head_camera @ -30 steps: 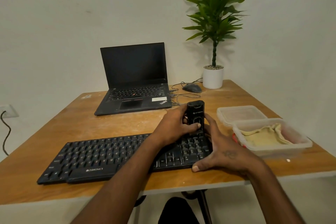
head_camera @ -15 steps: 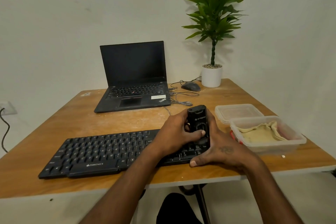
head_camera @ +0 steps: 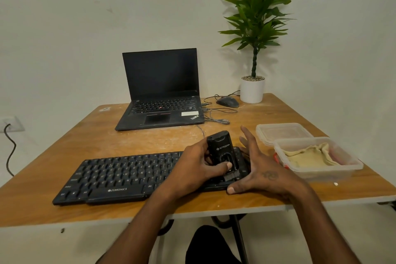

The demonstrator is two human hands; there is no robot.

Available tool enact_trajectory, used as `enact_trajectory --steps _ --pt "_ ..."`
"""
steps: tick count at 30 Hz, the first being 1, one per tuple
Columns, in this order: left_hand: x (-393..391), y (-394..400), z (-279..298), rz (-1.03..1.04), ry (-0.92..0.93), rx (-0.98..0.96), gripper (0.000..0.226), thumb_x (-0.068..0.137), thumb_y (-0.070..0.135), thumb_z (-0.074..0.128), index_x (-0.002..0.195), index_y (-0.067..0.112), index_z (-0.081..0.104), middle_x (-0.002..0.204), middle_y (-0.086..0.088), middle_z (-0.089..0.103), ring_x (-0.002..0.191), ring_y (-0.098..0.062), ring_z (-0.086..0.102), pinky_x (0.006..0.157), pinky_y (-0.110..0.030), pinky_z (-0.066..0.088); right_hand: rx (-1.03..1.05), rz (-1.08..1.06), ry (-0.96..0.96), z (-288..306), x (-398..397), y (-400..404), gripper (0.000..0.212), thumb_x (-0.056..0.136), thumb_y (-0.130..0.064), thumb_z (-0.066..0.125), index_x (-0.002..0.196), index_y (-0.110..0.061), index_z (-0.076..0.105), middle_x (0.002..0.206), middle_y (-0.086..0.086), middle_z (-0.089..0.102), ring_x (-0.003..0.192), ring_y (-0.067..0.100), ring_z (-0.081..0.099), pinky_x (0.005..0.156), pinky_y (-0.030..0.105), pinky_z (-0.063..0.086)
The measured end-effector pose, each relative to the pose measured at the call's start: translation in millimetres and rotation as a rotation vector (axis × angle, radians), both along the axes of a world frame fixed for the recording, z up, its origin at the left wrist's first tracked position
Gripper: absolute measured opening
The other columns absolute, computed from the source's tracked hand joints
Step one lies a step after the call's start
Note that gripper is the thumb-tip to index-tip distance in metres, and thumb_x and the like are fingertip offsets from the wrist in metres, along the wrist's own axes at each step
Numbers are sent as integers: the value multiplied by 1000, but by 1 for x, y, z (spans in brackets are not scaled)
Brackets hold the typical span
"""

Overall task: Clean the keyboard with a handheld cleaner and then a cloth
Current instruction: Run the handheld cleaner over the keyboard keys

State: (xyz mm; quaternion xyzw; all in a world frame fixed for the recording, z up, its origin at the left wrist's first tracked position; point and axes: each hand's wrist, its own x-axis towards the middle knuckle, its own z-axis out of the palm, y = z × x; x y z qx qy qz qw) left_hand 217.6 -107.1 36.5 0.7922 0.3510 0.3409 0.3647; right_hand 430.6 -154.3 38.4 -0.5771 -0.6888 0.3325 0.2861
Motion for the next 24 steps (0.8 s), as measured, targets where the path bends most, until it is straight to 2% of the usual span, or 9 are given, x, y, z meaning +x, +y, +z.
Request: enact_trajectory --steps 4,6,8,10,12,15,18,21,24 --pt "-8 -3 -1 85 -32 -29 55 90 26 82 137 27 53 109 7 74 89 -5 72 75 -26 63 -13 -13 -10 -1 0 0 150 57 -43 95 148 -52 -24 167 -10 6 151 13 12 101 22 5" --pt "-11 -3 -2 136 -82 -76 56 90 24 82 136 28 49 111 3 75 89 -10 76 78 -34 66 -13 -19 -26 -2 0 0 149 58 -43 95 148 -53 -23 167 -12 5 151 12 14 97 10 3" --pt "-13 -5 -2 191 -187 -157 59 90 19 82 130 37 43 109 -2 76 88 -13 78 75 -33 66 -10 -23 -28 -3 0 0 148 58 -42 95 147 -55 -22 167 -12 6 149 7 16 80 -8 11" --pt "-17 -8 1 232 -326 -256 64 90 12 82 131 38 41 102 -6 79 87 -16 80 71 -30 65 6 -24 -20 -6 0 0 147 57 -43 96 147 -57 -19 166 -13 9 142 0 17 72 -11 15" --pt "-20 -11 5 240 -466 -361 62 90 7 80 131 38 44 97 -6 81 86 -21 80 66 -30 64 19 -12 -3 -7 -1 0 147 54 -46 97 144 -62 -18 165 -14 10 138 -2 17 83 -6 17" --pt "-24 -17 11 262 -587 -457 54 91 5 78 128 32 47 98 -12 80 82 -27 80 59 -35 64 23 7 31 -7 0 0 141 51 -58 94 141 -69 -14 163 -20 11 146 6 19 106 19 24" --pt "-27 -20 15 315 -697 -506 51 90 6 78 126 25 46 104 -18 77 78 -24 80 56 -30 61 70 -46 104 -4 -8 -4 123 51 -76 82 142 -70 0 162 -24 15 146 9 21 113 37 28" --pt "-29 -22 16 375 -791 -515 52 90 7 79 126 21 44 109 -14 72 75 -16 79 58 -24 61 189 -149 242 3 -37 -9 98 62 -78 73 145 -61 24 155 -26 26 139 4 27 109 36 33" --pt "-31 -23 15 433 -879 -536 57 87 9 82 127 21 43 115 -14 69 82 -20 80 65 -27 64 223 -237 500 9 -80 -11 61 77 -60 71 134 -49 50 135 -23 53 122 -3 52 91 21 48"
